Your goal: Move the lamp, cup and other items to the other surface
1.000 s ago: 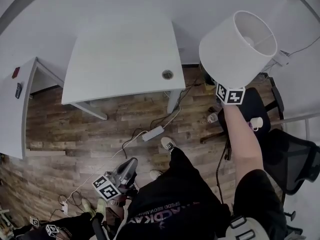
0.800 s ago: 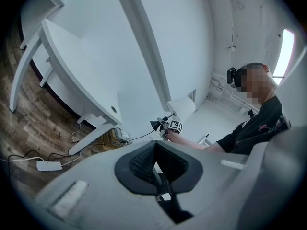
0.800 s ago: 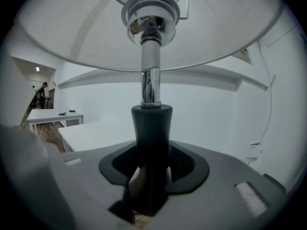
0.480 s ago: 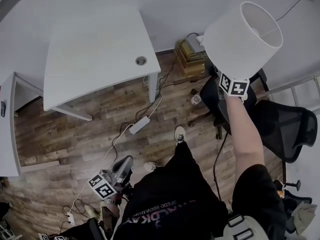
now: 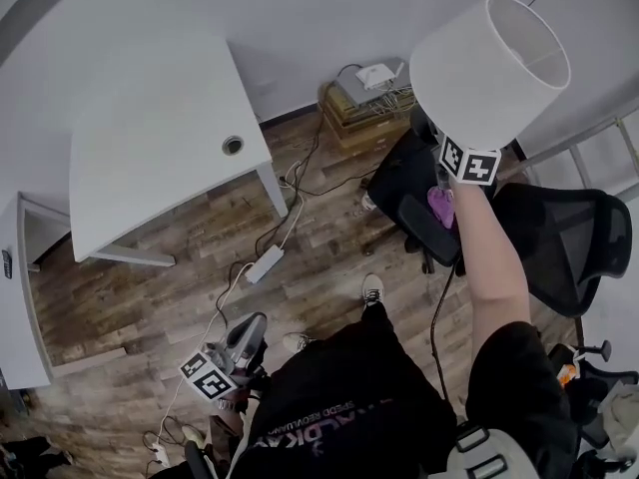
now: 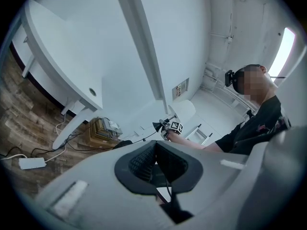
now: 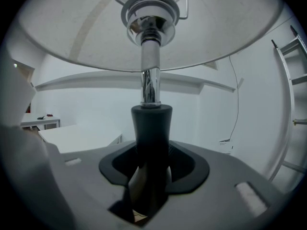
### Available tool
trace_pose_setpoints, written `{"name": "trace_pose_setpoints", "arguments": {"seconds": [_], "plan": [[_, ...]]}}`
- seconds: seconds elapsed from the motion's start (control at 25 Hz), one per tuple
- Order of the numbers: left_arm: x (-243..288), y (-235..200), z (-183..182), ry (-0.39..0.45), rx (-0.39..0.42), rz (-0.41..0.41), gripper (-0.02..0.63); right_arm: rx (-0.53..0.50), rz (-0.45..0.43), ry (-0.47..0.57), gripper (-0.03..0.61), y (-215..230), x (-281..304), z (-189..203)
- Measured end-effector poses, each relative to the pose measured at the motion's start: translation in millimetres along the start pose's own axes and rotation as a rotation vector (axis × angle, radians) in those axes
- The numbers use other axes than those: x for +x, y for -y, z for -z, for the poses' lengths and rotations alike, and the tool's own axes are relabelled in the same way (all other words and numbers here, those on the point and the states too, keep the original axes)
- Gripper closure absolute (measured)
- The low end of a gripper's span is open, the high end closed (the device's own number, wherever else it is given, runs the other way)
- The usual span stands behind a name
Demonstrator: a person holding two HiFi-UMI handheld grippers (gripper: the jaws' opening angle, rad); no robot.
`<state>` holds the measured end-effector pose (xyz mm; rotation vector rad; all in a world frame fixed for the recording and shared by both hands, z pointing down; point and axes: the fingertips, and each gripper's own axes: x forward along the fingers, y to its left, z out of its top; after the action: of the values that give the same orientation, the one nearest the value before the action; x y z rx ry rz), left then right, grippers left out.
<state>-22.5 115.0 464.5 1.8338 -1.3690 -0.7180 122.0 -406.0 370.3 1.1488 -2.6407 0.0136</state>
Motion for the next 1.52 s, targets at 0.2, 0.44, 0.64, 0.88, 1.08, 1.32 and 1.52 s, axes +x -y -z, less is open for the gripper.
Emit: {"name": "trace_pose_setpoints", "arguments": {"seconds": [0.2, 0.44, 0.64, 0.88, 1.08, 1.32, 1.52], "plan": [[75, 17, 24, -0.048, -0.02, 0.016, 0.614, 0.024, 0.042, -0.007, 0.413, 88, 3, 17], [173, 30, 62, -0.106, -0.067, 0.029, 0.614, 0.075, 0.109, -0.01, 0.413, 206, 8, 62], [242, 38, 90, -0.168, -0.077, 0.022, 0.614, 0.139, 0.176, -0.024, 0.413, 293, 7, 118], [286, 41, 121, -0.269, -0.103, -0.018, 0.614, 0.221, 0.295, -0.053, 0.414, 371, -14, 197], [305, 38, 140, -0.356, -0.122, -0.059, 0.614, 0.31, 0.398, -0.092, 0.414, 407, -43, 277], [317, 30, 161, -0.441, -0.158, -0.109, 0.614, 0.411, 0.473, -0.13, 0.416, 410, -63, 361], [324, 21, 189, -0.517, -0.197, -0.133, 0.612, 0.468, 0.513, -0.122, 0.417, 412, -64, 408]]}}
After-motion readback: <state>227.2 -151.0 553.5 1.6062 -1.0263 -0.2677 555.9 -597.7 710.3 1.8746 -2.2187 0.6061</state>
